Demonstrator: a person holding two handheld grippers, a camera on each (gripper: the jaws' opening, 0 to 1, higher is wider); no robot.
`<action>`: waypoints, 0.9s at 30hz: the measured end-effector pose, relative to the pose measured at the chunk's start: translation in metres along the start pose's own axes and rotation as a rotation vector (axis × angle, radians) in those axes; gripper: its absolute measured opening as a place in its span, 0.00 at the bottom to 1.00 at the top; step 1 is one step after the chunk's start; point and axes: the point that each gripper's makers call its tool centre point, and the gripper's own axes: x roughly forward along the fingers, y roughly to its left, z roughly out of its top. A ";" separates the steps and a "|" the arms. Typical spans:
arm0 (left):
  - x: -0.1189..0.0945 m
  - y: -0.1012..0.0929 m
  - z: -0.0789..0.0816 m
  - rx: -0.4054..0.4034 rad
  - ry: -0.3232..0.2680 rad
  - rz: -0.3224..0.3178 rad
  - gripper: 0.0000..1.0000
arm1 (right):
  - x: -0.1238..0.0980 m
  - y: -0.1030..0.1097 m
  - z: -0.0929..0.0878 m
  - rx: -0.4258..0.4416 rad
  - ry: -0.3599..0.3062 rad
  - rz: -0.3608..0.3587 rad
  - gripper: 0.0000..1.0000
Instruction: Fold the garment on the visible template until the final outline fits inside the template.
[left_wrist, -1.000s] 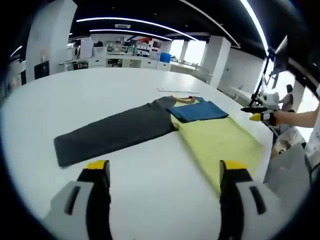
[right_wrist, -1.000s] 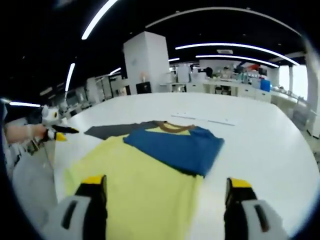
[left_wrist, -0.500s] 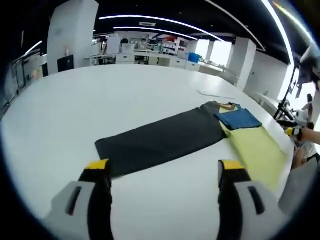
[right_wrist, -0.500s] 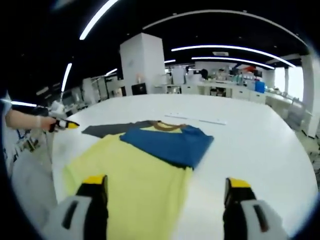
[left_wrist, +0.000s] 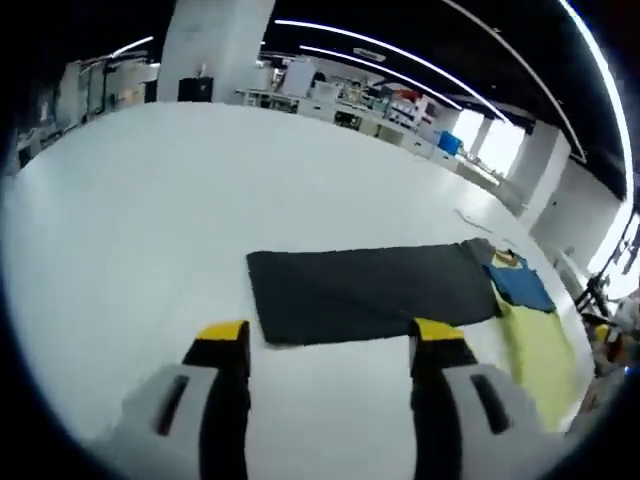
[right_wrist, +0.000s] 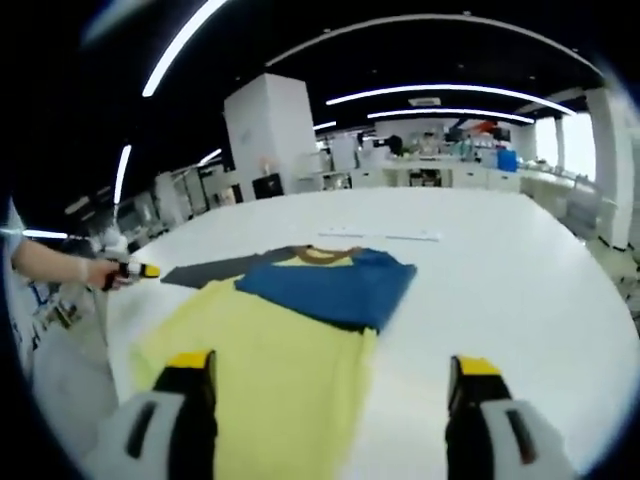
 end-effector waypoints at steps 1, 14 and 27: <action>0.001 0.004 -0.001 -0.036 -0.001 0.016 0.50 | -0.001 -0.001 -0.001 0.002 0.000 -0.006 0.96; 0.009 0.021 -0.001 -0.080 0.002 0.101 0.09 | -0.011 -0.004 -0.010 0.072 -0.007 -0.029 0.93; 0.013 0.025 -0.003 -0.113 0.052 0.094 0.00 | -0.011 0.004 -0.013 0.067 0.006 -0.011 0.92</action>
